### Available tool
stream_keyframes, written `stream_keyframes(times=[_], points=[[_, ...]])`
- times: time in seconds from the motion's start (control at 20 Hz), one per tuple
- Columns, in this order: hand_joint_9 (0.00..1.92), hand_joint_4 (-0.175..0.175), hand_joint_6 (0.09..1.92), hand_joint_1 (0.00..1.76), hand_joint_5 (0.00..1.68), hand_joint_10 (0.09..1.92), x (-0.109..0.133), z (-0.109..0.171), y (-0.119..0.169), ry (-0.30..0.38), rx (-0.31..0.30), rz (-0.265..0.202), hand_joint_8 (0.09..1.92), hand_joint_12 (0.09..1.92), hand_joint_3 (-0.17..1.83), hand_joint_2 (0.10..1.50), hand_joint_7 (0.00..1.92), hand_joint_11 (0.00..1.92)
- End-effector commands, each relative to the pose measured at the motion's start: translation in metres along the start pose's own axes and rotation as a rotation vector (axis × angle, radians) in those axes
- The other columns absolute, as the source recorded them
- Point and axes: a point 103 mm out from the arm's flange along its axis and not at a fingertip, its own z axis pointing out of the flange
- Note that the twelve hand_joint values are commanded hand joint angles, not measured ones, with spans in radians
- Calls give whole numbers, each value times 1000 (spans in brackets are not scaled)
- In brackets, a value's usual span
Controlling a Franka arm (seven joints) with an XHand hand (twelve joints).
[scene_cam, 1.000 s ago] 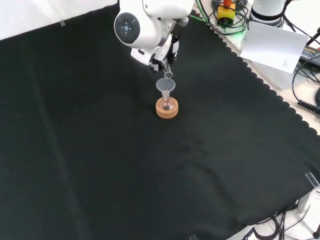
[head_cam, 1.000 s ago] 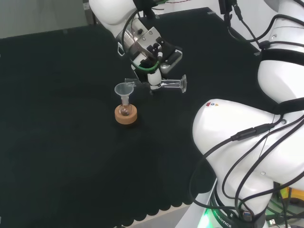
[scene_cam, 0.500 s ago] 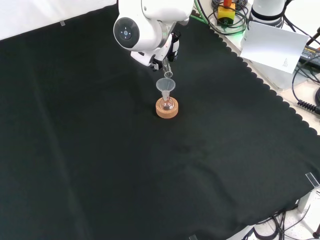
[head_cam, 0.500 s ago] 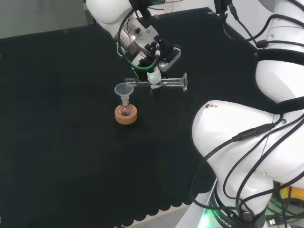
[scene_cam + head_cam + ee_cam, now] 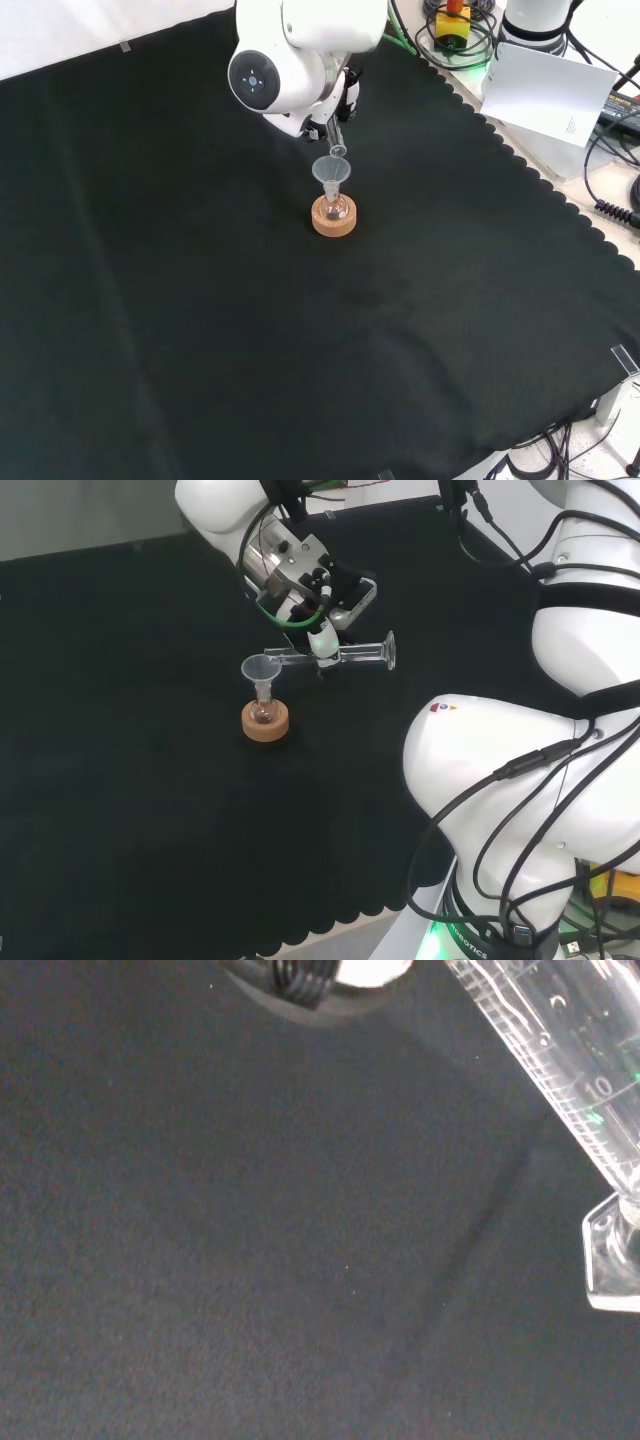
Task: Pour the water from the graduated cylinder into the round-bottom flask.
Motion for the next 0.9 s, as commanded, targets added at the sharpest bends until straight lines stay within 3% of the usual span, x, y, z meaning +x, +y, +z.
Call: stream_keyframes(times=[0.05,0.65,0.75,0.9], points=[[1703,-175,625,1298,1202,87,1,-2,0,-21,39,16,587,720,-4,1010,1261,1265],[1702,-175,626,1298,1202,87,6,-9,-2,-28,88,45,587,715,-3,1010,1261,1251],[1702,-175,626,1298,1202,87,21,-21,-2,-47,101,62,587,715,-3,1010,1260,1250],[1701,-175,626,1298,1202,87,20,-20,-2,-43,98,56,587,715,-3,1010,1260,1249]])
